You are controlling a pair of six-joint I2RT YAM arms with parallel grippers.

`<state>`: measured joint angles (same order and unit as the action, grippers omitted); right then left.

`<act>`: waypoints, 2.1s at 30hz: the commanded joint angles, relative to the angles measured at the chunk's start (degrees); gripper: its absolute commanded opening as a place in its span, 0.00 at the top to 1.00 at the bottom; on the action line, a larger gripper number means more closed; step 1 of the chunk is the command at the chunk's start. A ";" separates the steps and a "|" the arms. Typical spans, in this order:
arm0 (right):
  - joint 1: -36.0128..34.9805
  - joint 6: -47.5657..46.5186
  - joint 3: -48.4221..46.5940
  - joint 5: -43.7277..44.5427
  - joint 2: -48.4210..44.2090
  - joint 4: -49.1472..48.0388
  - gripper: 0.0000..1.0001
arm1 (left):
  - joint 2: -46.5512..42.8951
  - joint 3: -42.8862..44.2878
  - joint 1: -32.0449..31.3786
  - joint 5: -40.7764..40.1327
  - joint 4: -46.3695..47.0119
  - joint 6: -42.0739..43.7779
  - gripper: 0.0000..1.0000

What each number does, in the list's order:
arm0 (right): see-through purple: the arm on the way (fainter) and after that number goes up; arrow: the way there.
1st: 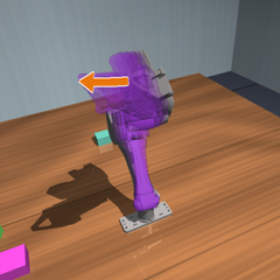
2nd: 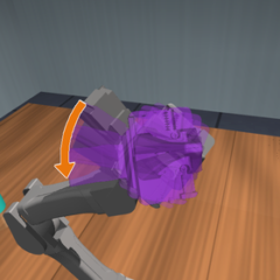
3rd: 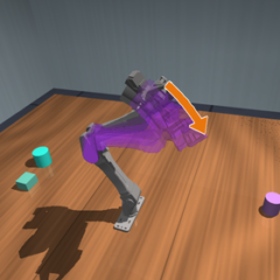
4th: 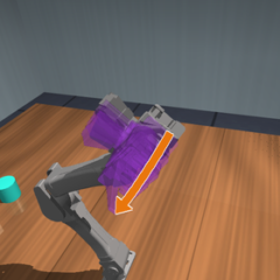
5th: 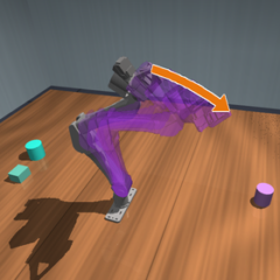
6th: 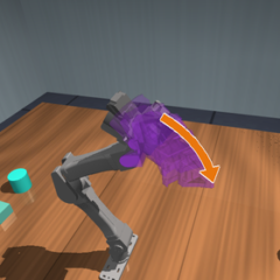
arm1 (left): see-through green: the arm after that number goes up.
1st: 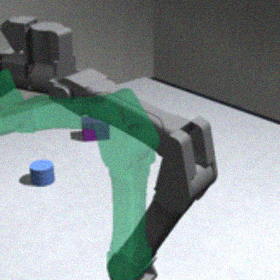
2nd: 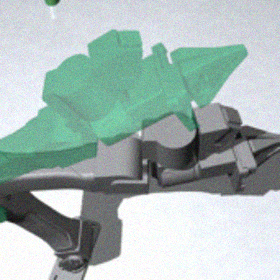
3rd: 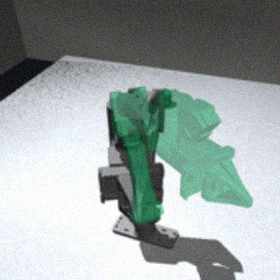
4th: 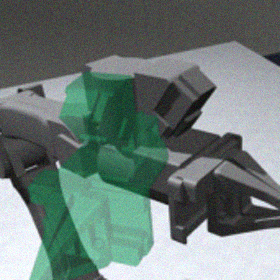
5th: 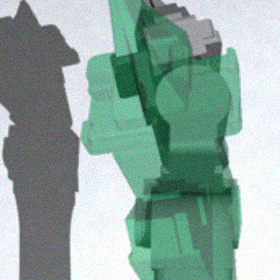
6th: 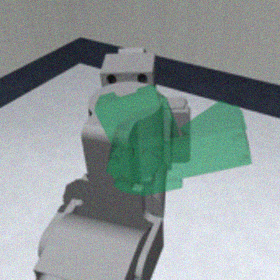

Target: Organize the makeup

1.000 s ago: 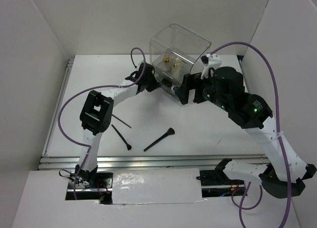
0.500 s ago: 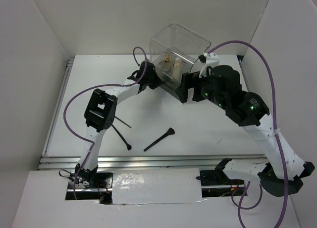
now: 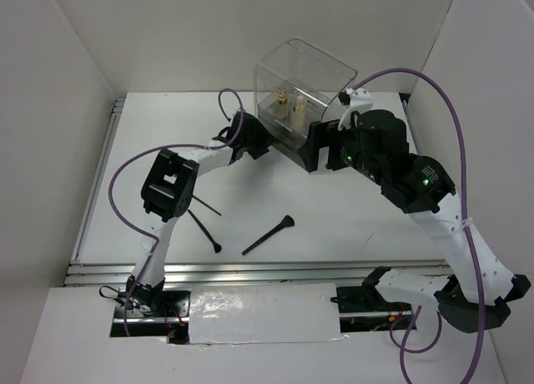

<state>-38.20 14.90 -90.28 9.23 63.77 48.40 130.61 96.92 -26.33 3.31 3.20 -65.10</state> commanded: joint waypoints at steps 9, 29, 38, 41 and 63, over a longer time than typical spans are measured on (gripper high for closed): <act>0.75 -1.53 0.98 -3.52 0.13 -5.16 0.00 | -4.13 -11.14 0.84 5.73 21.92 -8.20 0.33; 0.75 -2.94 1.95 -4.84 0.13 -6.48 0.00 | 1.84 -14.39 1.98 10.22 40.04 -15.32 0.57; 0.67 -2.94 1.60 -5.63 0.74 -5.95 0.00 | 2.46 -16.85 2.07 9.79 41.45 -15.67 0.59; 0.67 -2.85 1.42 -5.98 1.09 -6.04 0.00 | 2.28 -17.38 2.07 9.70 41.01 -15.41 0.57; 0.67 -2.68 1.16 -6.60 1.80 -5.86 0.00 | 5.80 -13.87 2.42 9.79 43.73 -17.42 0.63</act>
<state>-37.82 12.53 -88.53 3.57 65.47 44.56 136.25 80.79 -24.38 13.32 42.04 -81.52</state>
